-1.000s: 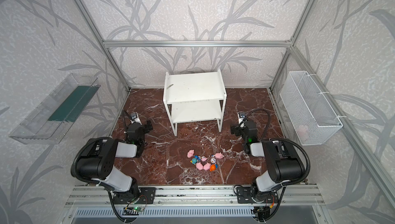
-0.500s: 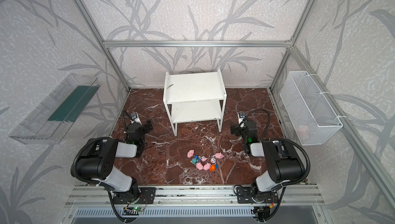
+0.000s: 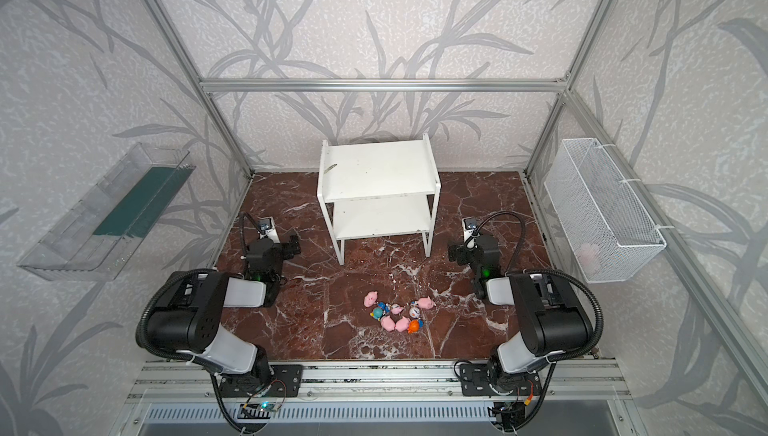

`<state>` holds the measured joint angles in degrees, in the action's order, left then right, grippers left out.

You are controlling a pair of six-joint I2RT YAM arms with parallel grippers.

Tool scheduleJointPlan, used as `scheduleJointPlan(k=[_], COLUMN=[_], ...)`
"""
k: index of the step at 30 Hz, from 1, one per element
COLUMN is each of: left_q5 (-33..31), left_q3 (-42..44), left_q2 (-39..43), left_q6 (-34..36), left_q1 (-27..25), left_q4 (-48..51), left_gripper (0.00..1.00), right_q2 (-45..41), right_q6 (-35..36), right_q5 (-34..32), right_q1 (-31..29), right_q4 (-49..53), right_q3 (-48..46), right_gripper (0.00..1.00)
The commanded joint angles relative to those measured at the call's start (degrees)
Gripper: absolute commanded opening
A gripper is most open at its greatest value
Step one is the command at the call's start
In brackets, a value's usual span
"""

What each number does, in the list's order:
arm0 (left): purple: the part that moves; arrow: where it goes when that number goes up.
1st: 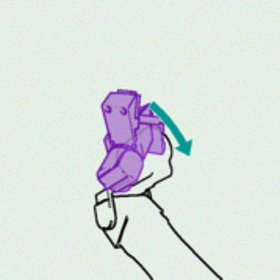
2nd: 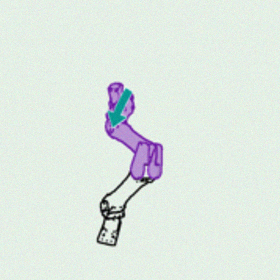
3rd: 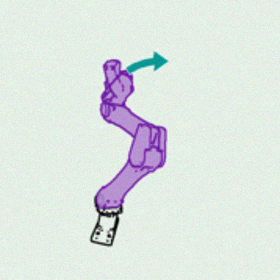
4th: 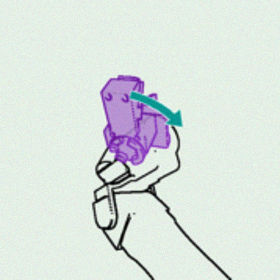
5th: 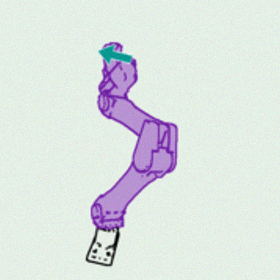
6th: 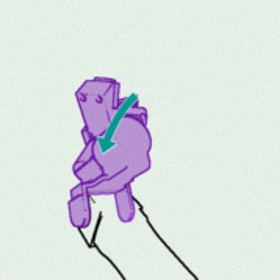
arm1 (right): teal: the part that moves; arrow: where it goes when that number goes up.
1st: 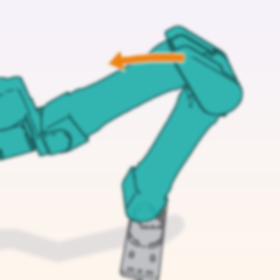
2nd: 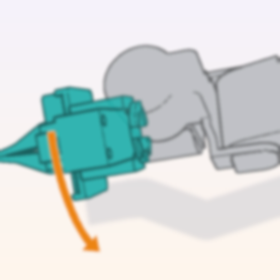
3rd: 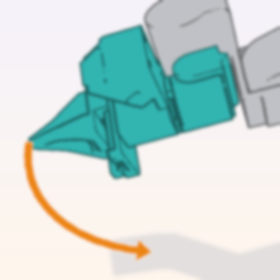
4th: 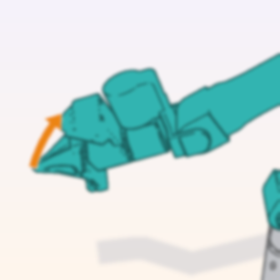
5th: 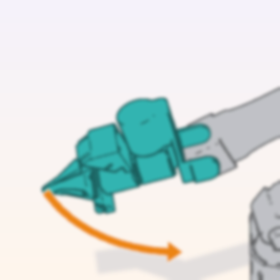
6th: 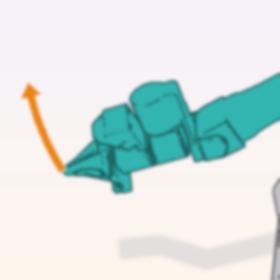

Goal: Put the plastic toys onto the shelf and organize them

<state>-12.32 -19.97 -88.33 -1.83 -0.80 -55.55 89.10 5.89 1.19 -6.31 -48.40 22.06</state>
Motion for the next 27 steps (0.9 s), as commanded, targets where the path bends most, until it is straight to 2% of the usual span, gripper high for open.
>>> scheduleJointPlan(k=[1,6,9,11,13,15,20,24,27], left_q5=[-1.7,-10.7,-16.8,-18.2,-25.6,-26.4,-28.0,-25.4,-22.9], left_q3=[0.0,-2.4,-5.0,-6.7,-8.4,-10.3,-14.0,-13.3,-12.4], left_q2=[4.6,9.9,13.1,15.8,18.5,21.9,30.5,37.6,42.3], left_q6=[1.6,1.8,-3.2,-3.0,-2.9,-5.6,-19.2,-24.1,-26.3], left_q1=[-1.0,-5.6,-7.9,-10.2,-13.7,-15.1,-17.4,-19.6,-21.2], left_q4=[3.3,13.2,22.3,29.3,34.8,42.2,62.0,70.2,74.6], left_gripper=[0.99,0.99,0.99,0.99,0.99,0.99,0.99,0.99,0.99], right_q2=[-0.9,-0.8,-0.6,-0.6,-0.6,-0.5,-0.9,-2.8,-8.3], right_q6=[0.4,0.3,-0.5,-0.5,-0.6,-0.5,0.0,-0.4,-2.7], right_q5=[0.4,0.3,-0.8,-0.8,-0.7,-0.8,-0.4,-5.3,-8.4], right_q1=[0.1,0.2,0.1,0.2,0.2,0.2,0.2,-0.9,-1.2], right_q4=[-0.7,-0.7,-0.4,-0.3,-0.2,-0.1,-0.1,-1.2,14.4], right_q3=[0.8,0.9,1.2,1.2,1.3,1.3,1.1,0.9,5.4], right_gripper=[0.99,0.99,0.99,0.99,0.99,0.99,0.99,0.99,0.99])
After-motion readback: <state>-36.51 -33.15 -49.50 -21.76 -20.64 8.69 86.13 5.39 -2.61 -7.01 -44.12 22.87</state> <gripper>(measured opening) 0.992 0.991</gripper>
